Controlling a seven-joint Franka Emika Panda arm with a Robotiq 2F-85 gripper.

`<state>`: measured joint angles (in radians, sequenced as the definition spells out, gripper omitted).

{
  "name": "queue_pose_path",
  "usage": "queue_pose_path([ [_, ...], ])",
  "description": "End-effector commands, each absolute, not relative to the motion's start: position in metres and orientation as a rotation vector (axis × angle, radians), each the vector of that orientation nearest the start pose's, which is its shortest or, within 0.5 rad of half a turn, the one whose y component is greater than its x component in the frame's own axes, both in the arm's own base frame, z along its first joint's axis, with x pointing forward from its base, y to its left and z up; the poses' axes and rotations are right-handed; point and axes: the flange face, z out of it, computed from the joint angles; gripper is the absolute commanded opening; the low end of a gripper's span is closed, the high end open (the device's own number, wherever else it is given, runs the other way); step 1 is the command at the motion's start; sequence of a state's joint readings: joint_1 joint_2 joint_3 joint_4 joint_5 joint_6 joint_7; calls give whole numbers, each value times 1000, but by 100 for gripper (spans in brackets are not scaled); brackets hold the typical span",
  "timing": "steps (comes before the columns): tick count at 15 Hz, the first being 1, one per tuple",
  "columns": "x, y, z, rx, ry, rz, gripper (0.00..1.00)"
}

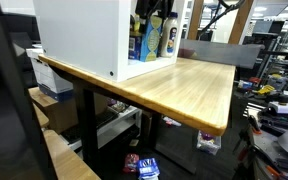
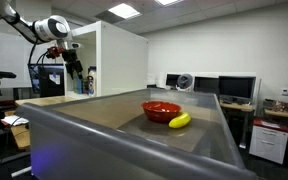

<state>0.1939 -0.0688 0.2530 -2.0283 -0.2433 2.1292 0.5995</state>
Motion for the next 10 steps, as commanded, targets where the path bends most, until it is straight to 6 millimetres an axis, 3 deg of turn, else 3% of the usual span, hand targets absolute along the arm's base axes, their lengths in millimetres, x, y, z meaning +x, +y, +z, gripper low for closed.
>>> queue_pose_path([
  [1,500,233,497,-3224,71,-425,100],
  [10,497,232,497,-3241,94,-441,100],
])
